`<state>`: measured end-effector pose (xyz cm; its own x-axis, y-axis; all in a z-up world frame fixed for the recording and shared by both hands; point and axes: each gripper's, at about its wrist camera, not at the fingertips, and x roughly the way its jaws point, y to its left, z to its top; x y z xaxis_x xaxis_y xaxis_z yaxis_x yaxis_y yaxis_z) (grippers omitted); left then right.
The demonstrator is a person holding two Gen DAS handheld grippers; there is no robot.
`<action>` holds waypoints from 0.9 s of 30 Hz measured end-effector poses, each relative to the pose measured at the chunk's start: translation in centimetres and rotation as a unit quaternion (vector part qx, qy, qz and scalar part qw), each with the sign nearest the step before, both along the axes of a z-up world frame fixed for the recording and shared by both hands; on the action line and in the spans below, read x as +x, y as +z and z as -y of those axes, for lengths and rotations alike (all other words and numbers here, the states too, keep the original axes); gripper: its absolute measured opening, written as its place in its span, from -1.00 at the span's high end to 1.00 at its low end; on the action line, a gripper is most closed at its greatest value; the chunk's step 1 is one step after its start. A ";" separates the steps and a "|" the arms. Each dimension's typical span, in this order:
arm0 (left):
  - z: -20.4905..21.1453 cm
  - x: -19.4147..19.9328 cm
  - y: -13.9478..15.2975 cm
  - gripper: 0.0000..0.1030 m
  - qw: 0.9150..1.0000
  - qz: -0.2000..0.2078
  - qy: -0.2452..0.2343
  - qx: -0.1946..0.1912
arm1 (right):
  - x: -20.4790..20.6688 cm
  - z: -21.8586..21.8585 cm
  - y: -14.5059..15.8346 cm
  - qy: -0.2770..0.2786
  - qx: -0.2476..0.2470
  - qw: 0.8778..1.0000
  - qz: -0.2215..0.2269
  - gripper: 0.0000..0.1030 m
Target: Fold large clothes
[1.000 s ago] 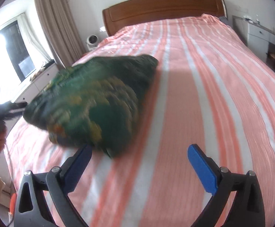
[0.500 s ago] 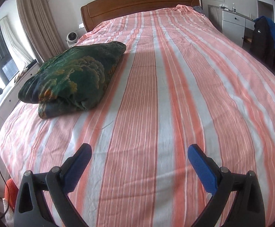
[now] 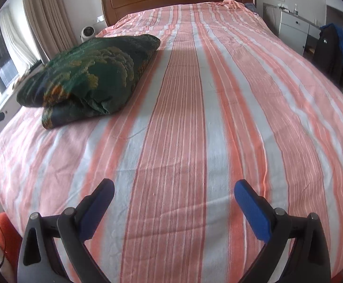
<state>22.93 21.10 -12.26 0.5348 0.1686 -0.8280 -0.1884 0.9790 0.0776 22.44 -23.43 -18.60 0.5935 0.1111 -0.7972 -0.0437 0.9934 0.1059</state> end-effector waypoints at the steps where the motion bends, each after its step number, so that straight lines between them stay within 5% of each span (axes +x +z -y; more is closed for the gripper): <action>1: 0.1 0.1 -1.9 -0.99 1.000 -0.020 -0.002 -0.008 | 0.0 -0.4 -0.4 0.006 -0.011 1.000 -0.002 -0.96; 6: 1.7 -1.2 -8.6 -0.99 0.997 -0.074 -0.014 0.012 | -0.4 -1.9 -2.8 0.018 -0.088 0.996 -0.018 -0.96; 10: 1.2 -3.1 -9.3 -0.99 1.000 -0.013 -0.008 -0.011 | -0.7 -1.7 -4.3 0.021 -0.082 0.996 -0.035 -0.96; 15: 0.6 -2.8 -9.3 -0.99 0.999 -0.034 -0.018 -0.033 | -0.6 -0.2 -5.2 0.004 -0.025 0.999 -0.043 -1.00; 18: -1.6 -1.7 -6.9 -0.96 0.992 -0.035 -0.022 -0.118 | -1.0 -0.4 -5.4 0.024 -0.037 0.999 -0.032 -1.00; 20: -4.1 -1.1 -3.7 -0.97 0.976 0.023 -0.032 -0.214 | -1.1 -0.4 -5.4 0.035 -0.038 0.998 -0.036 -1.00; 23: -7.4 1.9 1.3 -0.99 0.938 0.090 -0.067 -0.329 | -0.9 0.3 -4.7 0.031 -0.016 0.998 -0.048 -0.99; 27: -7.0 9.7 3.0 -0.99 0.905 0.049 -0.163 -0.389 | 0.8 0.9 -2.0 0.028 0.065 0.997 -0.028 -0.99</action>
